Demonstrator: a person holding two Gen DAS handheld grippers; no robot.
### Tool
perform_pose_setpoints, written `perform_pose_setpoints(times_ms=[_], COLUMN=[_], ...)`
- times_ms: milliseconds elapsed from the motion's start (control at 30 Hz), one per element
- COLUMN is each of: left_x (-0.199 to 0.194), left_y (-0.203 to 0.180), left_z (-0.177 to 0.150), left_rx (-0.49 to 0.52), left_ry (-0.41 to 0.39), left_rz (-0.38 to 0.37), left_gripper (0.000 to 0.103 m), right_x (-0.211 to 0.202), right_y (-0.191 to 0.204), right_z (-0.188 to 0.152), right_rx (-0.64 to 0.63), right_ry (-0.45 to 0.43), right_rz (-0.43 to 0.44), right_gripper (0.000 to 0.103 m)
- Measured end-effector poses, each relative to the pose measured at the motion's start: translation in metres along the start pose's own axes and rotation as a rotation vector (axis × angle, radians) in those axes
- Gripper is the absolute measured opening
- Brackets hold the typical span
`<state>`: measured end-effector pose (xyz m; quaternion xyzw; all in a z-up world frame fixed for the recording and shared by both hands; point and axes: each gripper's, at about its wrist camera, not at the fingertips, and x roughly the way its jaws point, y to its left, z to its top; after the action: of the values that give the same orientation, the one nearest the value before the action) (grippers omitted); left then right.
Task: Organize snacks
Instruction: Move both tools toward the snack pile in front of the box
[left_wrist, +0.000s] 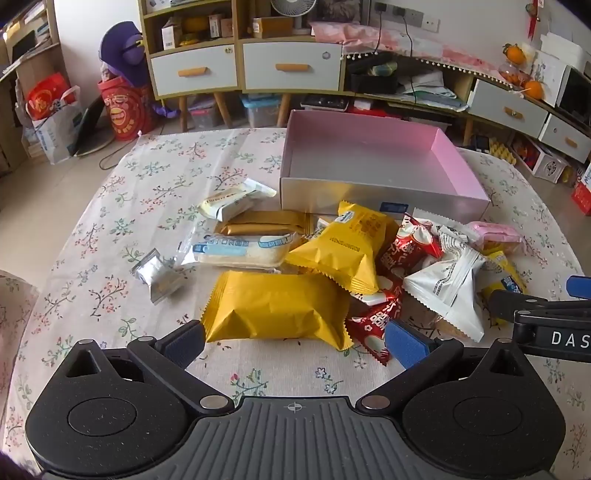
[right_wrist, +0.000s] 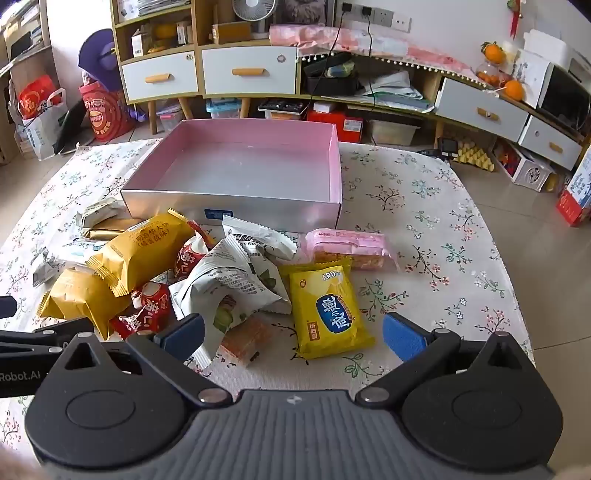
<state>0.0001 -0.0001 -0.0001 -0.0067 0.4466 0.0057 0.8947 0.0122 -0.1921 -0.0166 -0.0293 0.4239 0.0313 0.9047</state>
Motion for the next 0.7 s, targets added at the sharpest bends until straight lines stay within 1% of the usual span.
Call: perform_pose_setpoints(times_ms=[233,533,700], left_x=[-0.0002,-0.0012,-0.0025], left_y=[0.0006,0.0071,0.0081], left_z=[-0.0015,0.0024,0.0033], left_rx=[0.004,-0.012,-0.012], left_ry=[-0.005,-0.004,-0.006], left_rz=[-0.004,-0.019,-0.028], left_gripper=[0.103,0.103,0.103], right_x=[-0.0014,0.0021,0.0038], right_y=[0.0024,-0.0059,0.0012], right_z=[0.0012,0.0019,0.0065], right_rx=[0.001,0.002,0.003], right_ry=[0.003,0.001,0.003], right_rz=[0.008,0.014,0.005], right_gripper=[0.103,0.103,0.103])
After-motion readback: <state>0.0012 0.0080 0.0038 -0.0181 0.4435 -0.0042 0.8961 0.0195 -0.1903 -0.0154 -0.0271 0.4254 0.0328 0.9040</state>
